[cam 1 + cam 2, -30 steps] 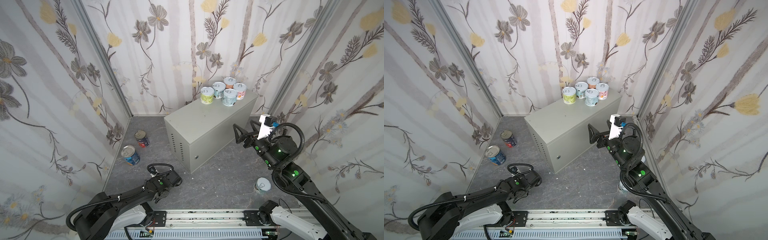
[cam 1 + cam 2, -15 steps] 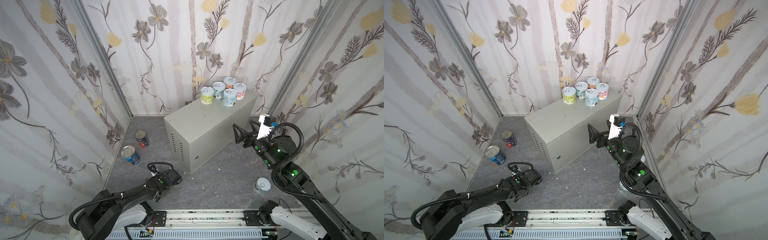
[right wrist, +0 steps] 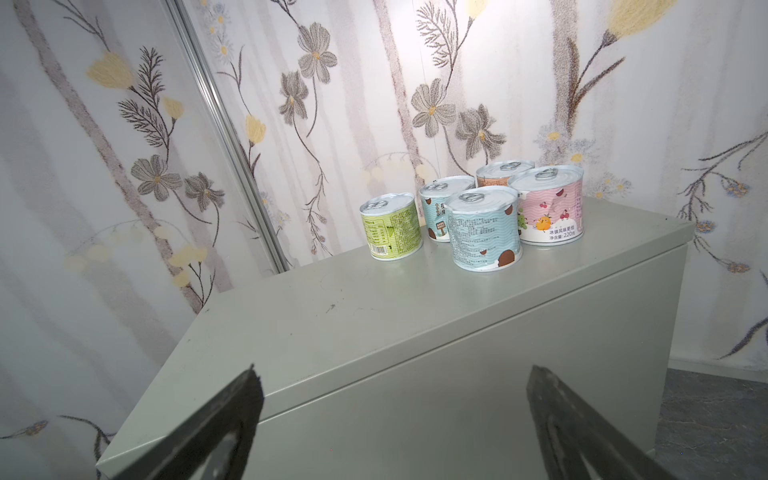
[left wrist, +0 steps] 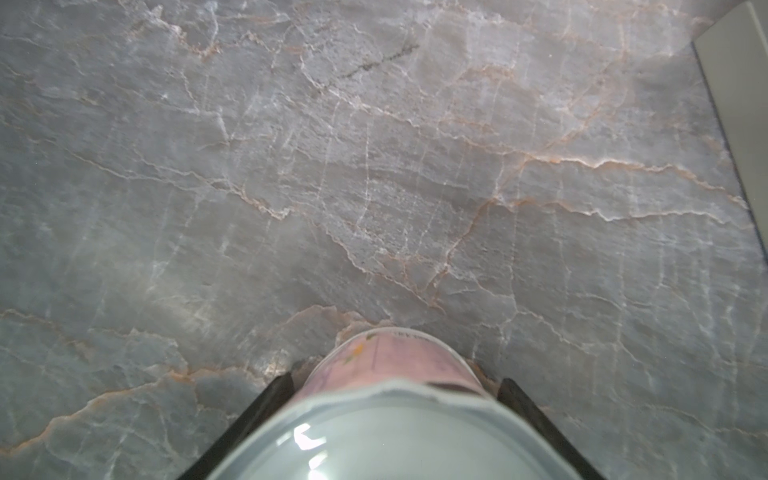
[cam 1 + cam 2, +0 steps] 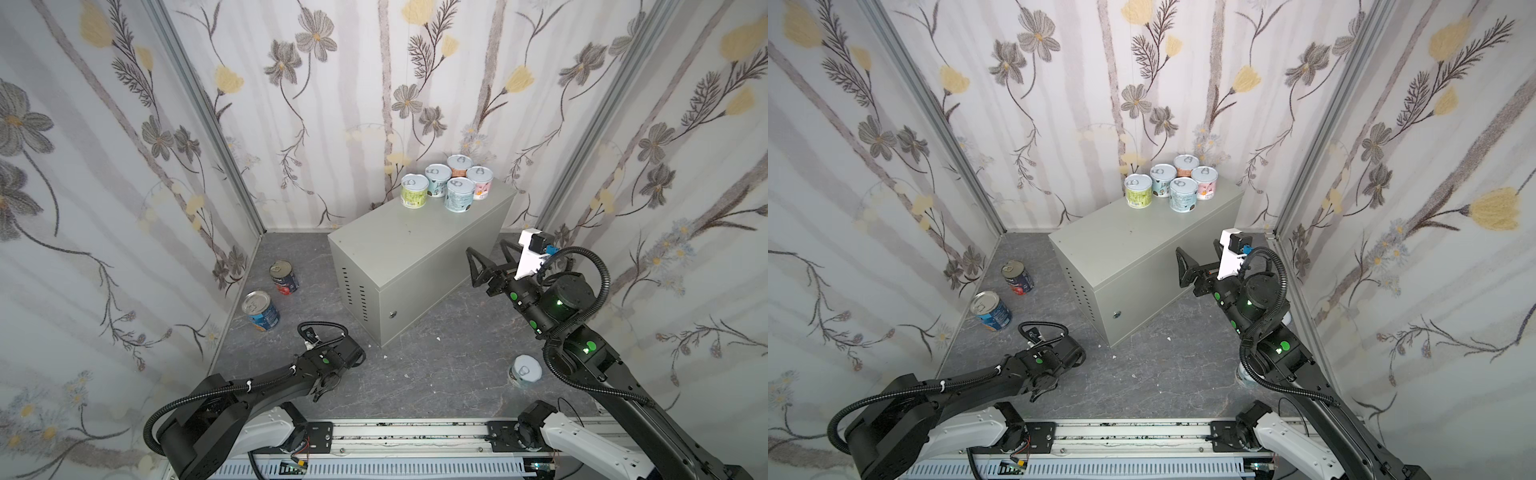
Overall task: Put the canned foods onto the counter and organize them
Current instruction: 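Raise the pink can with the left gripper up over the cabinet top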
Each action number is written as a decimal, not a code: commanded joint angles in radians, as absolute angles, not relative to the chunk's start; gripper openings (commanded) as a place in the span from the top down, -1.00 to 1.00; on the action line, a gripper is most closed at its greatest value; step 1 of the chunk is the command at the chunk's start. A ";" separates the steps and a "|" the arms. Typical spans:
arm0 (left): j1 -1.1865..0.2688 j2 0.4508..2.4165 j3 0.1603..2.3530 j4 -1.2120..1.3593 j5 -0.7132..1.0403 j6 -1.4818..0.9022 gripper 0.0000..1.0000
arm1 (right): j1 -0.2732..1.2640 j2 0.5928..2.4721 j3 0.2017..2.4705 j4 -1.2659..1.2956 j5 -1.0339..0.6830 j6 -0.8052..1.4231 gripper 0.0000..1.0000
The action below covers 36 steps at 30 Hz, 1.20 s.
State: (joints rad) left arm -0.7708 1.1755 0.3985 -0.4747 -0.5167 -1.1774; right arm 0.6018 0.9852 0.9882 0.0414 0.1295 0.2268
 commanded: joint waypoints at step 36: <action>-0.560 0.877 0.993 -0.903 -0.611 -0.696 -0.22 | 0.592 0.999 0.994 0.047 0.056 0.251 -0.99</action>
State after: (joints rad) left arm -0.5724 0.8845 0.9329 -0.8547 -0.5617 -0.7815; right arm 0.5949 0.9966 0.9855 0.0437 0.0799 0.2352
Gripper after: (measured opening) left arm 0.731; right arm 0.996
